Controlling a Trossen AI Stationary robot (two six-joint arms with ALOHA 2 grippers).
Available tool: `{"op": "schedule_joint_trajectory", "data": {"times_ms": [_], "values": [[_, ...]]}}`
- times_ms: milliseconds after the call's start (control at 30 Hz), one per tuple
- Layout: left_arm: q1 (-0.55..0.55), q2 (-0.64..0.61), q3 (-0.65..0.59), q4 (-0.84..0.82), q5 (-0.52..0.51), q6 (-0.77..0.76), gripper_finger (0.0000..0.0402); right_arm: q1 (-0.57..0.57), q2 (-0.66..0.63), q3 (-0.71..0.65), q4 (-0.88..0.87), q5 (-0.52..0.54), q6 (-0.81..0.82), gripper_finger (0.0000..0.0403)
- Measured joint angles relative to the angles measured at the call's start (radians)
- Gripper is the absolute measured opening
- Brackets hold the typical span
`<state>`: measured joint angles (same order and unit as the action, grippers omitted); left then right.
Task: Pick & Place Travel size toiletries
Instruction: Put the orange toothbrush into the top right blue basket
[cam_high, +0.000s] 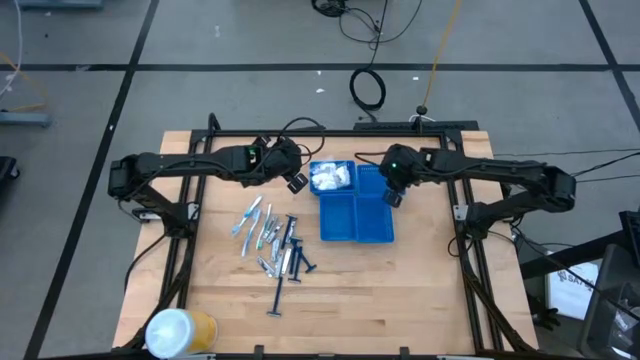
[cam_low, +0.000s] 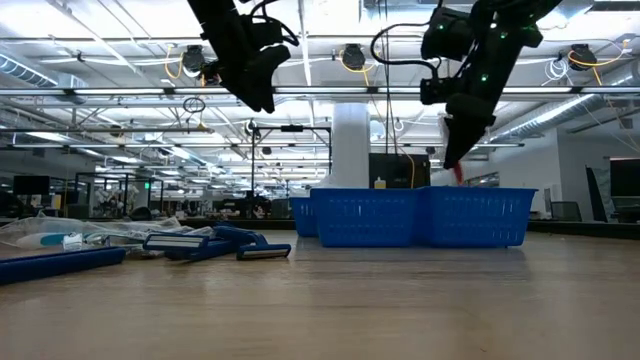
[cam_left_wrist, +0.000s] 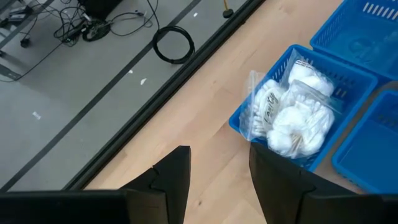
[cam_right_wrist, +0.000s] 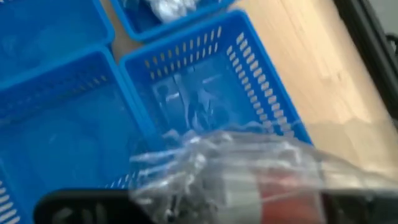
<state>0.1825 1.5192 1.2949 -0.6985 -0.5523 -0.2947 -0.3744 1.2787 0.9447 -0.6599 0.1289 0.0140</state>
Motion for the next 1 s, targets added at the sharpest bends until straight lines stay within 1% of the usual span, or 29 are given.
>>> {"op": "schedule_joint_trajectory", "data": {"times_ms": [133, 333, 433, 533, 633, 700, 800, 900, 1000], "values": [[0.000, 0.000, 0.000, 0.000, 0.000, 0.000, 0.0159, 0.000, 0.019, 0.000, 0.040, -0.002, -0.018, 0.0081], [0.000, 0.000, 0.000, -0.002, 0.001, 0.001, 0.0159, 0.000, 0.029, 0.000, 0.074, 0.002, 0.004, 0.0170], [0.000, 0.000, 0.000, -0.002, 0.001, 0.002, 0.0159, 0.000, 0.027, 0.000, 0.140, 0.002, 0.005, 0.0212], [0.000, 0.000, 0.000, -0.001, 0.000, 0.003, 0.0159, 0.000, 0.022, 0.000, 0.217, 0.004, -0.008, 0.0243], [0.000, 0.000, 0.000, -0.001, 0.001, 0.003, 0.0159, 0.000, 0.023, 0.000, 0.290, 0.007, -0.011, 0.0259], [0.000, 0.000, 0.000, 0.000, 0.000, 0.003, 0.0159, 0.000, 0.022, 0.000, 0.346, 0.038, -0.011, 0.0264], [0.000, 0.000, 0.000, 0.000, 0.000, 0.001, 0.0159, 0.000, 0.031, 0.000, 0.409, 0.115, -0.018, 0.0264], [0.000, 0.000, 0.000, 0.000, 0.001, 0.000, 0.0159, -0.007, 0.033, 0.000, 0.429, 0.181, -0.038, 0.0259], [0.000, 0.000, 0.000, 0.000, 0.001, 0.000, 0.0159, -0.024, 0.057, 0.000, 0.450, 0.182, -0.051, 0.0255]]}}
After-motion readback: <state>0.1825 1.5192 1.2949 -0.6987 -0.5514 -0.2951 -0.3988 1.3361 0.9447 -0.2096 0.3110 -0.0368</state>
